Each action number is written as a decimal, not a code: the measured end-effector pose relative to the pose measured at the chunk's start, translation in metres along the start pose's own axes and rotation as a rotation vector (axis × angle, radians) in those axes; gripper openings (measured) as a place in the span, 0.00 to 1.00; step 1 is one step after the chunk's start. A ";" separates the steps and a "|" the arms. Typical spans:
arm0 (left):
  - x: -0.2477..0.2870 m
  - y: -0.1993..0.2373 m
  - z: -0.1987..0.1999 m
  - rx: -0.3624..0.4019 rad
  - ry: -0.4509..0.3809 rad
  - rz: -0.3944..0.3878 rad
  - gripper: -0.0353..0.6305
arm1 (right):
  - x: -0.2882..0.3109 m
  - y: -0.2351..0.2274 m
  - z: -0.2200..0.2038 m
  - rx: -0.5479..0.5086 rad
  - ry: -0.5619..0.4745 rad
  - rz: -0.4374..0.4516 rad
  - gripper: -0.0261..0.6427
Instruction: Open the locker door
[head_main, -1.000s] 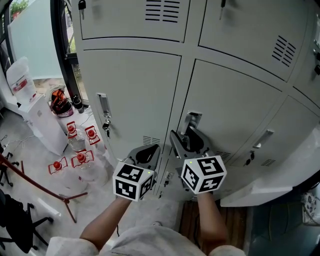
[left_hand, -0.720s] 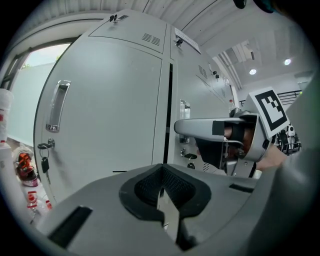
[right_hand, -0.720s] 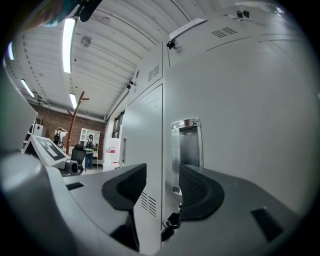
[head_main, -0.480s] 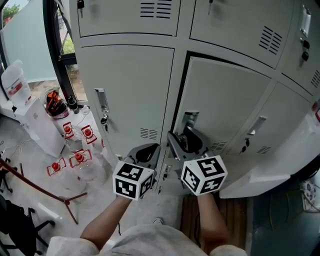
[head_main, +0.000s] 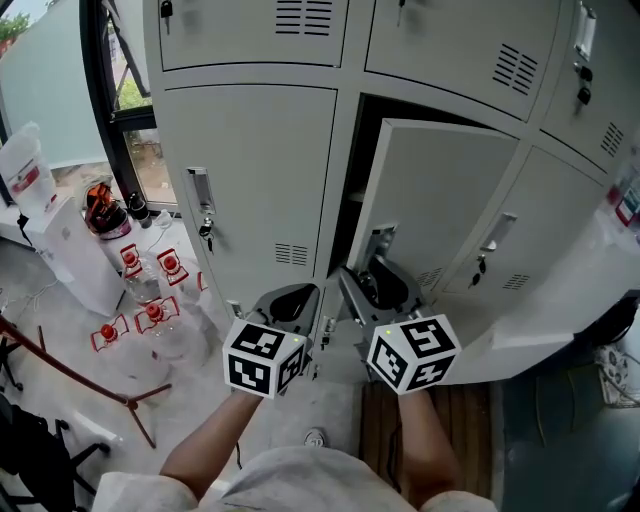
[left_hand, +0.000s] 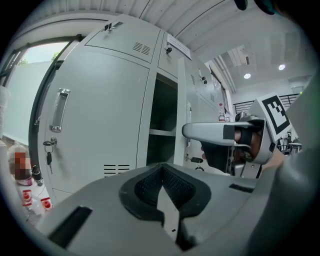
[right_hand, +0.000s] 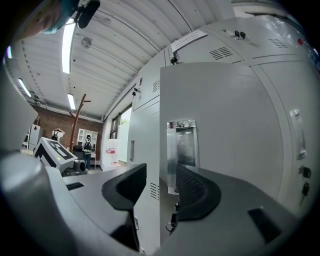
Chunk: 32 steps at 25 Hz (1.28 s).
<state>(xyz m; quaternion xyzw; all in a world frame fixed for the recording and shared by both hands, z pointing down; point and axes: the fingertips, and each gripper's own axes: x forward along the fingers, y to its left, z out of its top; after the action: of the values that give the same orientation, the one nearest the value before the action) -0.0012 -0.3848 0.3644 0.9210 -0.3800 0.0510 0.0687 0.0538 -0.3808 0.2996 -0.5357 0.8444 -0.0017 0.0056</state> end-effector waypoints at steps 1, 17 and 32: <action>-0.002 -0.002 -0.001 -0.002 0.000 -0.003 0.06 | -0.005 0.001 0.000 0.001 0.000 0.001 0.31; -0.017 -0.085 -0.015 0.010 0.022 -0.160 0.06 | -0.091 0.000 0.000 0.026 -0.013 -0.098 0.31; -0.035 -0.134 -0.019 0.038 0.029 -0.287 0.06 | -0.136 -0.021 0.001 0.086 -0.046 -0.254 0.27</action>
<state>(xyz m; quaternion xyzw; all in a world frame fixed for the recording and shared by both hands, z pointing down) 0.0677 -0.2637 0.3658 0.9661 -0.2426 0.0608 0.0635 0.1310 -0.2666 0.3003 -0.6374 0.7686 -0.0261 0.0477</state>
